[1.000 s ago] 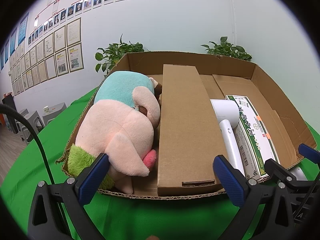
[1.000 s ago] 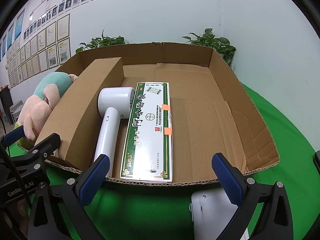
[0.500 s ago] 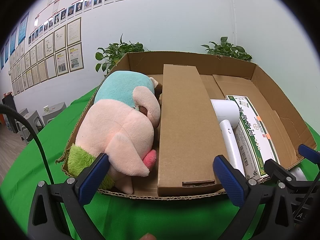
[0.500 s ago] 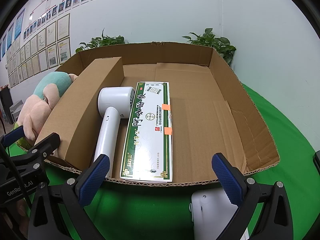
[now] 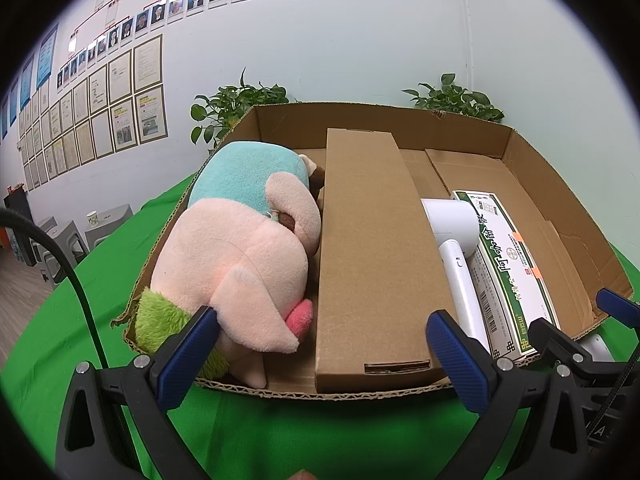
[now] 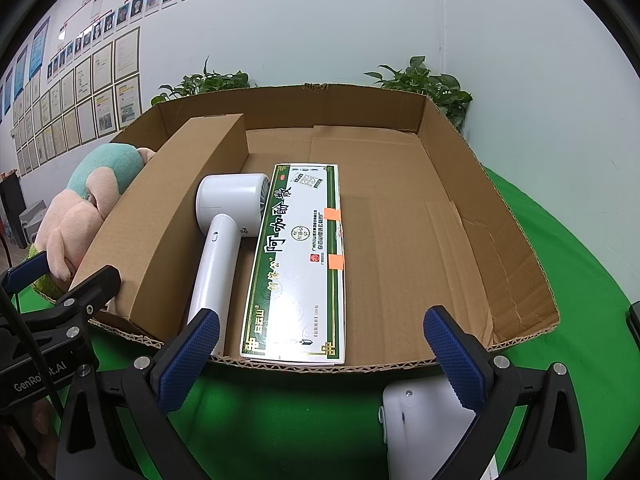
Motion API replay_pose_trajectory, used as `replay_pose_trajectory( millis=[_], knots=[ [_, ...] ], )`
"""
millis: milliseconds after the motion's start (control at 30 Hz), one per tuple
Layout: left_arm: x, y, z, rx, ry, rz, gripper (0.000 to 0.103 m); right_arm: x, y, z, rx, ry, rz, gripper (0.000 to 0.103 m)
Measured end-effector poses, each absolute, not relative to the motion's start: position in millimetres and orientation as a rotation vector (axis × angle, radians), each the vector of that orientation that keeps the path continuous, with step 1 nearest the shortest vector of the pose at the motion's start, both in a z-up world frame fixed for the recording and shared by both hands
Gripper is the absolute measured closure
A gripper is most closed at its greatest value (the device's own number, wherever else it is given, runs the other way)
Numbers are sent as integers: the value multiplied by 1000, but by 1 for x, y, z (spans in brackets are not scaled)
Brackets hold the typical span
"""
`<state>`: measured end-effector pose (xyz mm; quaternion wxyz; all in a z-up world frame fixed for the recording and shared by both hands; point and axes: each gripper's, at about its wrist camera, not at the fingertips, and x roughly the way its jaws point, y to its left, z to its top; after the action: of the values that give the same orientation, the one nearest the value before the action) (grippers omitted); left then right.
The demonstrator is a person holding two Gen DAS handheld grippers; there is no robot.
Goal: Organize objects
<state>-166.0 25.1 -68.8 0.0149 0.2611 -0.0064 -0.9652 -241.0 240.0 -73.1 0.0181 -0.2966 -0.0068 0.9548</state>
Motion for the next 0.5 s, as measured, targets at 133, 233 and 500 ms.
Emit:
replay_pose_trajectory(
  millis=[133, 233, 500],
  knots=[
    [-166, 25, -69, 812, -19, -3004, 0, -241, 240, -73, -921, -20, 2966, 0],
    [-166, 25, -69, 813, -18, -3004, 0, -240, 240, -73, -921, -19, 2965, 0],
    [-165, 25, -69, 813, -17, -3005, 0, -240, 239, -73, -921, -19, 2964, 0]
  ],
)
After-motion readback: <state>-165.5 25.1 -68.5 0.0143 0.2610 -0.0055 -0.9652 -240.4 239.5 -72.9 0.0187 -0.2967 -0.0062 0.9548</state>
